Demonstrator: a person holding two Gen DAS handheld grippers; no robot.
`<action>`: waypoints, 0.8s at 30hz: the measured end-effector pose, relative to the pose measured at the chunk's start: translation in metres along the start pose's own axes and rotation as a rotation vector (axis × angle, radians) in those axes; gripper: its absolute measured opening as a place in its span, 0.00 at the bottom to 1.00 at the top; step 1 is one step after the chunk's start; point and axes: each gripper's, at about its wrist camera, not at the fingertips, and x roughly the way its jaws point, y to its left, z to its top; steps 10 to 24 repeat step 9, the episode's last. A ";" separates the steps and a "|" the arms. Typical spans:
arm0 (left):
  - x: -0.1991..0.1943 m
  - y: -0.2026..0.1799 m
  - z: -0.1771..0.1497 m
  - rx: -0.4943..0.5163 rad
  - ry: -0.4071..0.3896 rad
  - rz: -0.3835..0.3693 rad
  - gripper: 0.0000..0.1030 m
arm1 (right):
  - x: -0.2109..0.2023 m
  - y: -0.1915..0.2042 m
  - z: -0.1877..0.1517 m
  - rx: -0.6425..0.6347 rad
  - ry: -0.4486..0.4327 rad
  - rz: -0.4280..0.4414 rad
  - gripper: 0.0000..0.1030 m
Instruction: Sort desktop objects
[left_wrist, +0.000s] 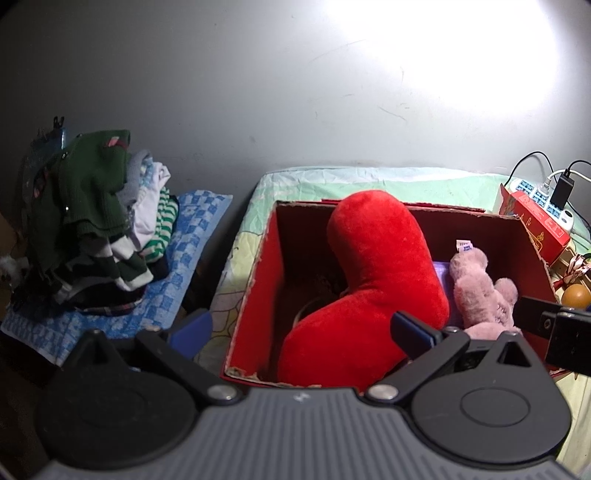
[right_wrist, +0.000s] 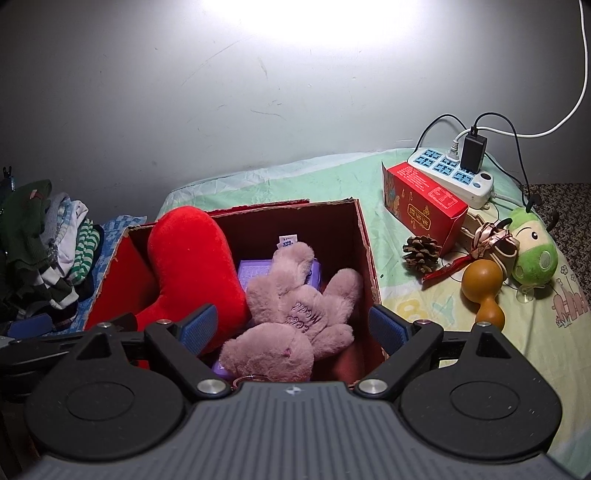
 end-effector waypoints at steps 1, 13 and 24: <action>0.002 0.000 0.001 0.002 -0.001 0.000 1.00 | 0.001 -0.001 0.000 0.007 0.002 0.003 0.88; 0.005 -0.007 0.004 0.003 -0.017 -0.022 0.99 | 0.000 0.001 0.002 -0.007 -0.025 0.006 0.88; 0.005 -0.007 0.004 0.003 -0.017 -0.022 0.99 | 0.000 0.001 0.002 -0.007 -0.025 0.006 0.88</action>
